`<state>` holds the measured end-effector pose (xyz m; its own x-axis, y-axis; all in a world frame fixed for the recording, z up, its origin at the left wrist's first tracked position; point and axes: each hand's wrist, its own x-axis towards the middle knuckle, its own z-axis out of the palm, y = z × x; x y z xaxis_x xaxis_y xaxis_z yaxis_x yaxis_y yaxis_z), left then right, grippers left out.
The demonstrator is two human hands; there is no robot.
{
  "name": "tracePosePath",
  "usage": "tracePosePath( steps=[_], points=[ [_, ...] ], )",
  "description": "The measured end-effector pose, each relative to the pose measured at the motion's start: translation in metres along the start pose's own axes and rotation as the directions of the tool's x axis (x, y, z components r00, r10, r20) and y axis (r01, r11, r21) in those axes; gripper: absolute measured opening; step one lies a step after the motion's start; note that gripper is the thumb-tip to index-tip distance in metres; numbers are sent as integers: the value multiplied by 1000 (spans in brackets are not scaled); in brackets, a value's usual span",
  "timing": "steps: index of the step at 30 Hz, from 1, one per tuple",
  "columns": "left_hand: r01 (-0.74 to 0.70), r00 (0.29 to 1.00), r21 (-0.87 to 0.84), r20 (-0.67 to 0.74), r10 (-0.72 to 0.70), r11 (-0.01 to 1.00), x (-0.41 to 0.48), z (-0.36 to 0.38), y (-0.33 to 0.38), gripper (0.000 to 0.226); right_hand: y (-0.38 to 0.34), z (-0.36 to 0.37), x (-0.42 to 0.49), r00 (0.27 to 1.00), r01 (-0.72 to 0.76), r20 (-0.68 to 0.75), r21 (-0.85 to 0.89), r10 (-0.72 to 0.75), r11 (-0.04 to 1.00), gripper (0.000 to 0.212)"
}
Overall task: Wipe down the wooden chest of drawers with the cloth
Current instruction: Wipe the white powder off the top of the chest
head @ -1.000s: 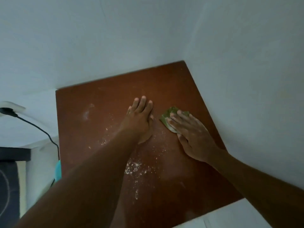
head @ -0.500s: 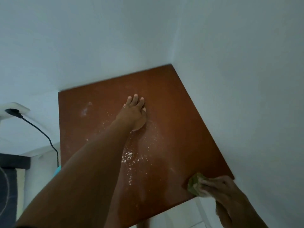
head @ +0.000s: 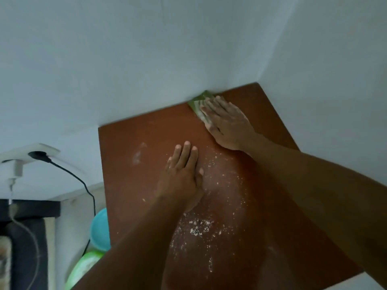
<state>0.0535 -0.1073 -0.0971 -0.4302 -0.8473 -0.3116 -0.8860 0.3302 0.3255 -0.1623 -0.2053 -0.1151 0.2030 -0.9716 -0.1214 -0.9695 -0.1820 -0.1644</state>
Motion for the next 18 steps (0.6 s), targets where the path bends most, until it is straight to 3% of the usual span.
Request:
tracePosePath(
  steps=[4, 11, 14, 18],
  points=[
    [5, 1000, -42, 26, -4, 999, 1, -5, 1, 61, -12, 6, -45, 999, 26, -30, 16, -26, 1000, 58],
    [15, 997, -28, 71, -13, 999, 3, -13, 2, 60, -26, 24, -242, 988, 156, 7, 103, -157, 982, 53],
    [34, 998, -29, 60, -32, 999, 1, -15, 7, 60, -29, 37, -316, 983, 176, -89, 168, -163, 970, 53],
    [30, 999, -16, 34, -30, 999, -2, -11, 11, 61, -37, 46, -402, 967, 227, -178, 268, -184, 936, 76]
  ],
)
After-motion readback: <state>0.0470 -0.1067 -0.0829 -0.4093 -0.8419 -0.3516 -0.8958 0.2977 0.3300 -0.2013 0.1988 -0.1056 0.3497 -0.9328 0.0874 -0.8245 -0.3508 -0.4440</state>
